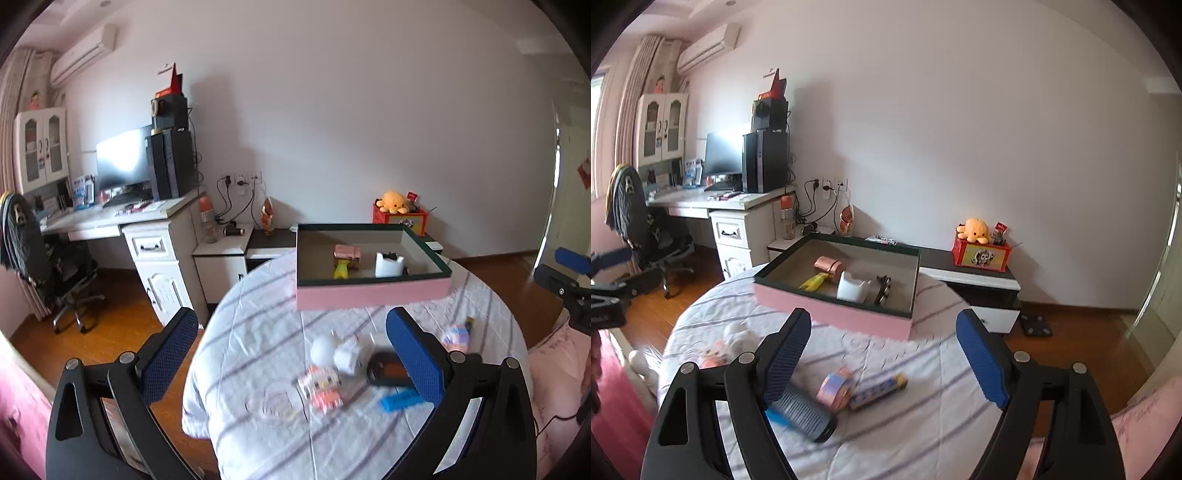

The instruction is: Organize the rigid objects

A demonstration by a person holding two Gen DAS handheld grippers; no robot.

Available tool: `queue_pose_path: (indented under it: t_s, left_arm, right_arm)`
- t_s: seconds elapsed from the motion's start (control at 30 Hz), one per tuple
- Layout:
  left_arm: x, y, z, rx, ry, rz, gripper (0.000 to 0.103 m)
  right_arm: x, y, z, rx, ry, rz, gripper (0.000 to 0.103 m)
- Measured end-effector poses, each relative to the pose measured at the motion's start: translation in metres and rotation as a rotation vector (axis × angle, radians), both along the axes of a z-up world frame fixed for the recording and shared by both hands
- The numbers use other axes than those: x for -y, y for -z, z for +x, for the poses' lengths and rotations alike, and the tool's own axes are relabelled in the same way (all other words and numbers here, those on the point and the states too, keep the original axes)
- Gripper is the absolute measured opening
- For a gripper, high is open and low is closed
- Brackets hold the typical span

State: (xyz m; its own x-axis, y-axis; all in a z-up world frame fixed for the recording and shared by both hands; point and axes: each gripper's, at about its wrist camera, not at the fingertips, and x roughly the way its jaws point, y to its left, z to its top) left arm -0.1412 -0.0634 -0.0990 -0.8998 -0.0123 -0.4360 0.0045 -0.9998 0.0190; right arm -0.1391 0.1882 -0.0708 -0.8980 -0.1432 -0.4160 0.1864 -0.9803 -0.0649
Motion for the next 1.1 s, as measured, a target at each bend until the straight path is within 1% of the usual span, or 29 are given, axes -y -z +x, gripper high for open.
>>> queue_pose_path:
  t_s: [0.07, 0.13, 0.27, 0.37, 0.5, 0.77, 1.1]
  left_arm:
    - [0.001, 0.005, 0.012, 0.007, 0.008, 0.015, 0.103]
    - [0.0, 0.007, 0.018, 0.009, 0.008, 0.008, 0.103]
    - [-0.003, 0.007, 0.025, 0.004, -0.006, 0.008, 0.103]
    - [-0.005, 0.006, 0.029, -0.009, -0.018, -0.001, 0.103]
    - [-0.006, 0.01, 0.03, 0.005, -0.025, -0.02, 0.103]
    - [-0.009, 0.021, 0.022, 0.034, -0.02, -0.032, 0.103]
    - [-0.006, 0.045, 0.0, 0.113, -0.013, -0.028, 0.103]
  right_arm:
    - [0.0, 0.004, 0.016, -0.016, 0.02, -0.011, 0.083]
    - [0.002, 0.009, 0.028, -0.033, 0.027, -0.012, 0.084]
    - [0.003, 0.02, 0.038, -0.016, 0.029, -0.031, 0.086]
    - [0.005, 0.027, 0.038, 0.003, 0.023, -0.033, 0.086]
    - [0.008, 0.032, 0.039, 0.017, 0.013, -0.031, 0.089]
    - [0.011, 0.045, 0.033, 0.049, 0.013, -0.028, 0.089]
    - [0.008, 0.067, 0.014, 0.12, 0.02, -0.031, 0.09]
